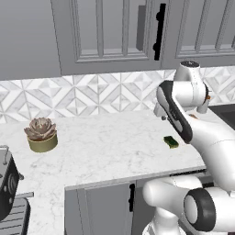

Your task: Pick up the sponge from the counter and clean the cutting board by briefly scrubbing or pressing down on the cutting board. Once finished, release the sponge.

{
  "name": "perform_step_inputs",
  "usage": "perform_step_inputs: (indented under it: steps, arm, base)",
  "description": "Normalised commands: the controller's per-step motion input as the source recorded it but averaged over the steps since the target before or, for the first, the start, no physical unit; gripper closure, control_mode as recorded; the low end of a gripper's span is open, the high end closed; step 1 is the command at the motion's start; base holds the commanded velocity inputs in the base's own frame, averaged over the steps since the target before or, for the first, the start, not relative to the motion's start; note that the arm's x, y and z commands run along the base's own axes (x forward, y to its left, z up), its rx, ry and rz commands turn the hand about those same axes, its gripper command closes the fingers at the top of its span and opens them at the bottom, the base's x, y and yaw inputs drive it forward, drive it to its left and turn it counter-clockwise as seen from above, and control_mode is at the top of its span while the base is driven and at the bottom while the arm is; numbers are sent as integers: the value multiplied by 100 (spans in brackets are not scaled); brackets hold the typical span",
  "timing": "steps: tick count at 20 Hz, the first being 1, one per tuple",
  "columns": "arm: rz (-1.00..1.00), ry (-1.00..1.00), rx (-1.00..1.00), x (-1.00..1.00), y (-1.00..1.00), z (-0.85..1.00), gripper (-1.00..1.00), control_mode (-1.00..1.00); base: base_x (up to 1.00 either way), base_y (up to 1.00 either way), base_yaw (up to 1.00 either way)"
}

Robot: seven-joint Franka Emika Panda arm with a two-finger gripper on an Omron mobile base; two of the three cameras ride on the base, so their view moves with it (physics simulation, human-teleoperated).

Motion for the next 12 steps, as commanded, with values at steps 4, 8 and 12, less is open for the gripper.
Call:
perform_step_inputs:
  steps: [4,8,12]
  arm:
    - [0,0,1,0,-73,-88,-100,-100]
    - [0,0,0,0,-57,-72,-100,-100]
    - [-3,0,-1,0,-30,-73,-100,-100]
  base:
    - [0,0,0]
    - [0,0,0]
    - [0,0,0]
